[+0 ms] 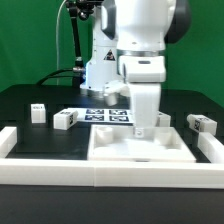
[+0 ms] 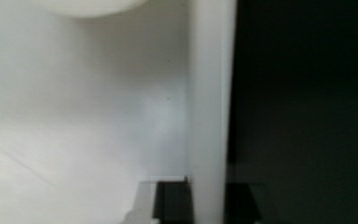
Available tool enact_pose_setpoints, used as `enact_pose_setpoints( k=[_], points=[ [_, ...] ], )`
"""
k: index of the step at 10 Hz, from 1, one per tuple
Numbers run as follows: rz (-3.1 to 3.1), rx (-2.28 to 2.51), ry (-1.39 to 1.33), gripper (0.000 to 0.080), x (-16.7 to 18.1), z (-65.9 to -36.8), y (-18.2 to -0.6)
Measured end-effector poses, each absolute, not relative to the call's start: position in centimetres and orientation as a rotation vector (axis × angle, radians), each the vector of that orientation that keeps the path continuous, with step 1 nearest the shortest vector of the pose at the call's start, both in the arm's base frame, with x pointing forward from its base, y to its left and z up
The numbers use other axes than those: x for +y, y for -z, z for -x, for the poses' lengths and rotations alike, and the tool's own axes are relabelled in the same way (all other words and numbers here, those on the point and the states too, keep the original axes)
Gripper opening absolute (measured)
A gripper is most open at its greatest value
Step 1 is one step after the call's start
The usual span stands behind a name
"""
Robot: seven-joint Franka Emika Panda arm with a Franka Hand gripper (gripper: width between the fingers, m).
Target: Assemble one leg
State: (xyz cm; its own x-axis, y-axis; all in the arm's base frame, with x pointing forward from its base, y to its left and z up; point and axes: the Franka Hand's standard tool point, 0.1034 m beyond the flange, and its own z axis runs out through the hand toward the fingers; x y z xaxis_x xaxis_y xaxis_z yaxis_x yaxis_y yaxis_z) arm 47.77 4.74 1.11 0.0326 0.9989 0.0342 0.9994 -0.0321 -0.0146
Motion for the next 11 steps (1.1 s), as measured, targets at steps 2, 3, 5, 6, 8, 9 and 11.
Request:
enact_pose_setpoints(
  k=[2, 3, 5, 6, 8, 9, 11],
  points=[
    [2.217, -2.175, 0.032, 0.0061, 6.7, -48.3, -1.0],
    [2.227, -2.165, 0.036, 0.0061, 7.2, -48.5, -1.0],
    [2.238, -2.154, 0.045, 0.0061, 7.9, -48.8, -1.0],
    [2.239, -2.153, 0.045, 0.0061, 7.8, -48.8, -1.0],
    [2.241, -2.151, 0.044, 0.0237, 7.8, -48.8, -1.0],
    [2.241, -2.151, 0.044, 0.0372, 7.7, -48.8, -1.0],
    [2.241, -2.150, 0.044, 0.0552, 7.7, -48.8, -1.0]
  ],
)
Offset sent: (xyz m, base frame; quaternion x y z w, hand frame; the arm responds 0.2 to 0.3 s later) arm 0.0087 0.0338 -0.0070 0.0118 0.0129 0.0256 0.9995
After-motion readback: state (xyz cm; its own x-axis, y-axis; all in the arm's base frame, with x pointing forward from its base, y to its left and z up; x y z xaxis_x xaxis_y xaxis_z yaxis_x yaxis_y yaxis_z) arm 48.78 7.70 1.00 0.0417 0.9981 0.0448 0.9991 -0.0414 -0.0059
